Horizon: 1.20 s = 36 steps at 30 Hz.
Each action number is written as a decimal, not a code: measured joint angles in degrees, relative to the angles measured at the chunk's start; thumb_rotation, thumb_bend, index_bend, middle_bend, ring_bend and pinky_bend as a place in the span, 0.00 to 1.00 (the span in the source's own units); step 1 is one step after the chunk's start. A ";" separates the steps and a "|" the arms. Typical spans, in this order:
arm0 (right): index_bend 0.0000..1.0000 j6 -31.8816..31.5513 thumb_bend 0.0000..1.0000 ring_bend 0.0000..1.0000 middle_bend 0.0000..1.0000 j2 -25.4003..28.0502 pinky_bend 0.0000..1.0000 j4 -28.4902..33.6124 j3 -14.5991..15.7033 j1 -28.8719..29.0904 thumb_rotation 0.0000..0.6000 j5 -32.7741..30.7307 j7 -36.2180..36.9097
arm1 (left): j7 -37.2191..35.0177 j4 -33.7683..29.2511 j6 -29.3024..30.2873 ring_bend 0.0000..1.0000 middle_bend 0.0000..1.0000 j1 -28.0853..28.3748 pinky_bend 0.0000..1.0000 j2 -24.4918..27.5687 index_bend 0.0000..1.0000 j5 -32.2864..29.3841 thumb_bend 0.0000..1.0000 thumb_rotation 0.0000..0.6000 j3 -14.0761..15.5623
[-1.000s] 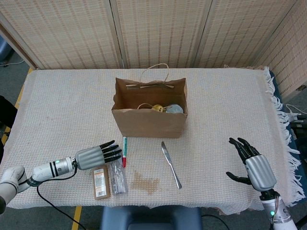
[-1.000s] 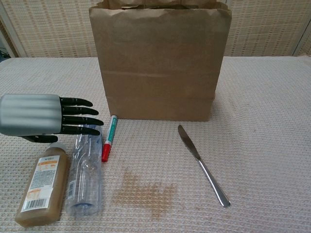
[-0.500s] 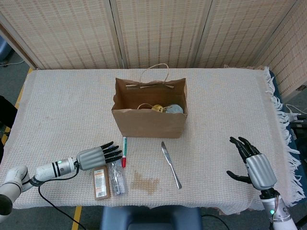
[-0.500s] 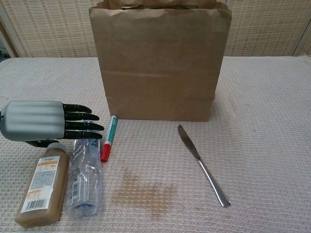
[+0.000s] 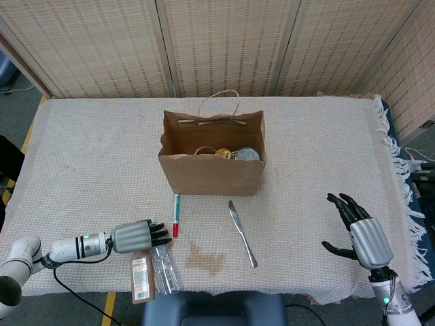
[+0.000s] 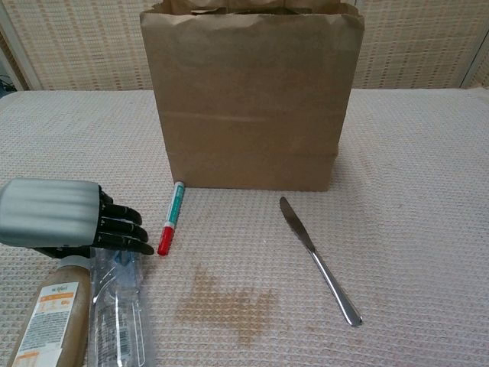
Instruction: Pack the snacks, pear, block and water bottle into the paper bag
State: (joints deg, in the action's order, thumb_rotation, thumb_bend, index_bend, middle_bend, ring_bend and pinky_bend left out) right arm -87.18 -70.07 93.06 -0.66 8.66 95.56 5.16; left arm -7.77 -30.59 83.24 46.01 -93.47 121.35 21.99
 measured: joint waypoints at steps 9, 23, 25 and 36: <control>0.07 -0.13 0.00 0.07 0.17 -0.07 0.27 -0.10 -0.01 -0.12 1.00 0.21 -0.01 | -0.80 0.70 2.00 0.60 0.61 0.20 0.72 0.32 0.59 -0.68 0.65 1.00 -0.39; 0.07 0.11 0.00 0.07 0.17 0.28 0.27 0.01 -0.08 -0.08 1.00 0.22 0.49 | -0.22 -3.86 4.25 0.60 0.61 2.98 0.72 5.17 0.59 -0.47 0.65 1.00 -0.89; 0.07 0.03 0.00 0.07 0.17 0.43 0.27 -0.05 -0.07 -0.09 1.00 0.33 0.70 | -0.35 -6.04 4.21 0.60 0.61 3.16 0.72 6.67 0.59 -1.14 0.65 1.00 -1.33; 0.07 -0.32 0.00 0.07 0.17 0.83 0.27 0.12 0.53 -0.24 1.00 1.54 1.42 | -2.24 -20.58 2.30 0.60 0.61 0.61 0.72 18.55 0.59 -15.37 0.66 1.00 -9.60</control>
State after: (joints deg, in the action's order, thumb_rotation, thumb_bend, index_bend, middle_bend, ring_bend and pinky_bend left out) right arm -87.50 -69.24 93.19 -0.13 8.41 97.10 6.58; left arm -10.01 -51.17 85.54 46.63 -74.92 105.98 12.39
